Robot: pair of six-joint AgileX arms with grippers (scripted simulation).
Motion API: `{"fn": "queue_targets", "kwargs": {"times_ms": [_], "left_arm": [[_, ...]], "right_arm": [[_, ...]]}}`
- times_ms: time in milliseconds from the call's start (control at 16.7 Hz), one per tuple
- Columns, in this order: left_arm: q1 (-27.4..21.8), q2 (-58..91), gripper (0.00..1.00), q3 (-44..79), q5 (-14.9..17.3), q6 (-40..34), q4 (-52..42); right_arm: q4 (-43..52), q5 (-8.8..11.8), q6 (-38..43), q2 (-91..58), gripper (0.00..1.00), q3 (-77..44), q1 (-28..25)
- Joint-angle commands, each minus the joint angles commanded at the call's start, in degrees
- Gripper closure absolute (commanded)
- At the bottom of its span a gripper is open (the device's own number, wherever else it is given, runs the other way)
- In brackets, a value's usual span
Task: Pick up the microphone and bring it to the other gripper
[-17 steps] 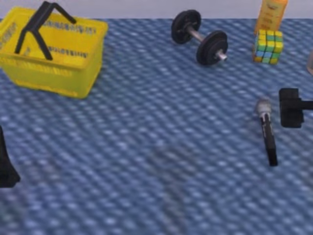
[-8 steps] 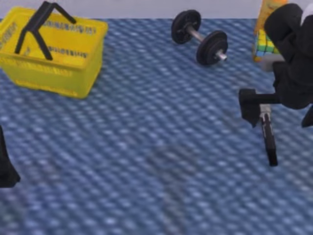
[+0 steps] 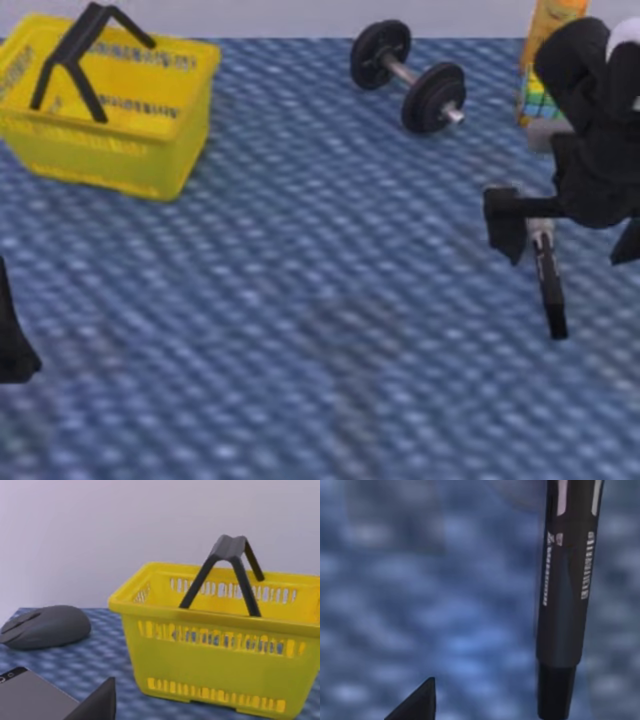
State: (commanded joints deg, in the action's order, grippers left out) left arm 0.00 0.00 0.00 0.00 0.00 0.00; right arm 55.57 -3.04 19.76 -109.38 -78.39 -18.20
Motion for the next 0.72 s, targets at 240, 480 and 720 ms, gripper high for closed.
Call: {"fn": "queue_targets", "kwargs": {"times_ms": [240, 480, 720], "left_arm": [[0.0, 0.0, 0.0, 0.0, 0.0, 0.0, 0.0], [0.0, 0.0, 0.0, 0.0, 0.0, 0.0, 0.0], [0.0, 0.0, 0.0, 0.0, 0.0, 0.0, 0.0]], "right_arm": [[-9.2, 0.0, -0.2, -4.6, 0.0, 4.3, 0.2], [-17.2, 0.0, -0.4, -8.8, 0.0, 8.2, 0.4], [-17.9, 0.0, -0.4, -9.3, 0.0, 8.5, 0.5]]}}
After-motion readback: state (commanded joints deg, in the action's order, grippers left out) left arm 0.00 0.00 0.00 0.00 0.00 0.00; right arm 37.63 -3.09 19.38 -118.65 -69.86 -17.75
